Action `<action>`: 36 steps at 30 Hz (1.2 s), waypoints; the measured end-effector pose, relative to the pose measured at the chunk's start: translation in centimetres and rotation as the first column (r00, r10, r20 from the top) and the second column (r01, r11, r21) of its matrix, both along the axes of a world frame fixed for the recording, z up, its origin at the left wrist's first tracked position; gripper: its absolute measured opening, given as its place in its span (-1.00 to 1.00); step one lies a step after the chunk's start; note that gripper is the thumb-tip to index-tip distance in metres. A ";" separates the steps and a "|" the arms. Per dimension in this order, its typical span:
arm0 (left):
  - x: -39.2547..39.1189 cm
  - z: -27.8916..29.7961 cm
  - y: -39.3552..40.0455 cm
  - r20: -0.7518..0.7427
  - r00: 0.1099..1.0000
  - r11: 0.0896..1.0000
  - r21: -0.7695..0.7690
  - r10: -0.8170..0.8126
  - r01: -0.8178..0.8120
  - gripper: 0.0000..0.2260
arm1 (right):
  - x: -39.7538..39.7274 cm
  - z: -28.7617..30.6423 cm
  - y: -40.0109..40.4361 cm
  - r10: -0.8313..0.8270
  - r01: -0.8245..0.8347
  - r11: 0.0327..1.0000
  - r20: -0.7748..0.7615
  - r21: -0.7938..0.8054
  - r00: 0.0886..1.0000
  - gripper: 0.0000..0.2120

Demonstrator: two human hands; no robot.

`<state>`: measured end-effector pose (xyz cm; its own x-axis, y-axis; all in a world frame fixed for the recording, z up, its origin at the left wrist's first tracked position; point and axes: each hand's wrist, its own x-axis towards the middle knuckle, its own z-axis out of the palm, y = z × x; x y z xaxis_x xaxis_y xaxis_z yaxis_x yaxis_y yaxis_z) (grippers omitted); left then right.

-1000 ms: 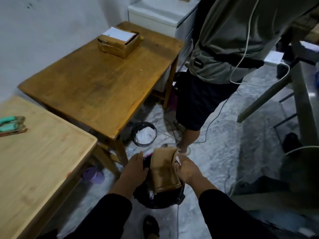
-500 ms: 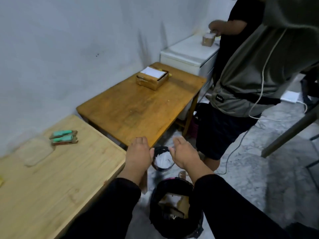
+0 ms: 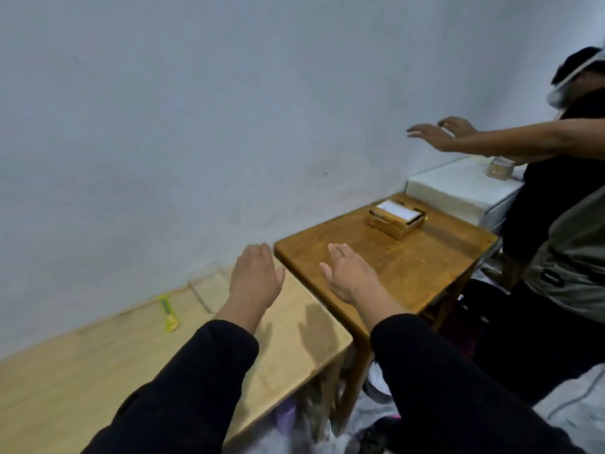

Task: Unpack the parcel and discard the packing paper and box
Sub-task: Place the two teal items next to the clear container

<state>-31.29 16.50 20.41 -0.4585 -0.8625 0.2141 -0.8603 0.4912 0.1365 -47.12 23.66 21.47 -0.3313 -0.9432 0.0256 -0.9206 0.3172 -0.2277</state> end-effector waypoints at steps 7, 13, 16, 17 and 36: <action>8.2 -3.3 -3.4 -0.016 0.984 0.981 0.084 0.176 -0.174 -0.56 | 6.3 -3.4 -5.8 0.167 -0.171 0.984 0.064 0.052 0.984 -0.45; 10.3 -9.6 -7.7 -0.140 0.937 0.925 0.259 0.320 -0.277 -0.42 | 6.2 -9.0 -11.7 0.230 -0.251 0.961 0.171 0.118 0.958 -0.39; 9.6 -13.0 -10.1 -0.208 0.900 0.888 0.350 0.382 -0.296 -0.41 | 4.8 -12.3 -15.2 0.243 -0.276 0.949 0.211 0.149 0.947 -0.35; 9.2 -14.2 -10.8 -0.221 0.891 0.876 0.382 0.397 -0.295 -0.41 | 4.2 -13.4 -16.4 0.248 -0.285 0.945 0.219 0.159 0.944 -0.33; 6.2 -22.7 -18.7 -0.337 0.761 0.776 0.541 0.554 -0.325 -0.36 | -1.3 -25.0 -27.5 0.354 -0.404 0.907 0.305 0.118 0.884 -0.29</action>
<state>-25.09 -2.22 -2.26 0.0518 -0.9878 -0.1470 -0.7377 -0.1371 0.6611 -48.39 -3.88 -3.51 0.0816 -0.9788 -0.1880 -0.8885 0.0140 -0.4587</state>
